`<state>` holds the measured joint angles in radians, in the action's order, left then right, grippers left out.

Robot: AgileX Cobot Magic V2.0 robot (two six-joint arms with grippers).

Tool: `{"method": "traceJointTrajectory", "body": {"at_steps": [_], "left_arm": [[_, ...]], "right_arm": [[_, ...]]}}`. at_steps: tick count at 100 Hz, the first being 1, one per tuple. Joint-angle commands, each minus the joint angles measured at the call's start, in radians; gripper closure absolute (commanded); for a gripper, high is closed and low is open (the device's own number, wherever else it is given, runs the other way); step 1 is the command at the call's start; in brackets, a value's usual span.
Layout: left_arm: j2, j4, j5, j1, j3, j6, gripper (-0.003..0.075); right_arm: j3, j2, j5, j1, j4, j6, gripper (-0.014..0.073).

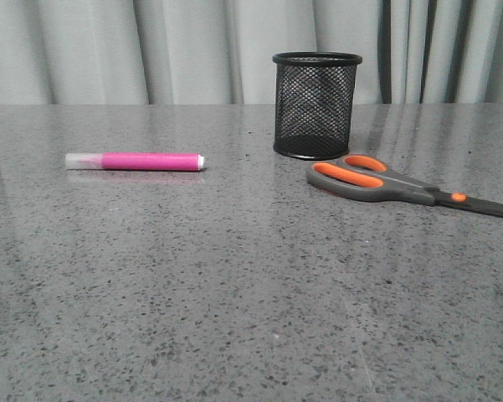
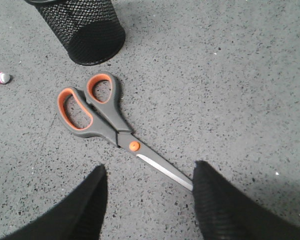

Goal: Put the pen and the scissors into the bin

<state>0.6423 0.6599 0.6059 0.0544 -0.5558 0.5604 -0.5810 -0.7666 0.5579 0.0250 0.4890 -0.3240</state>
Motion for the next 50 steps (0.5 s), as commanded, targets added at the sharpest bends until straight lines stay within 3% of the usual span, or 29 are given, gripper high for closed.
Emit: {"method": "traceJointTrajectory", "body": {"at_steps": [1, 19, 50], "left_arm": [[0.029, 0.116, -0.066, 0.002, -0.042, 0.094, 0.0311], [0.145, 0.224, 0.033, 0.002, -0.111, 0.313, 0.0348], [0.501, 0.233, 0.228, 0.075, -0.366, 0.742, 0.0353]], "right_arm": [[-0.037, -0.001, -0.048, -0.006, 0.008, -0.014, 0.0214], [-0.037, -0.001, -0.048, -0.006, 0.008, -0.020, 0.0214], [-0.037, -0.001, -0.046, -0.006, 0.008, -0.049, 0.0214]]}}
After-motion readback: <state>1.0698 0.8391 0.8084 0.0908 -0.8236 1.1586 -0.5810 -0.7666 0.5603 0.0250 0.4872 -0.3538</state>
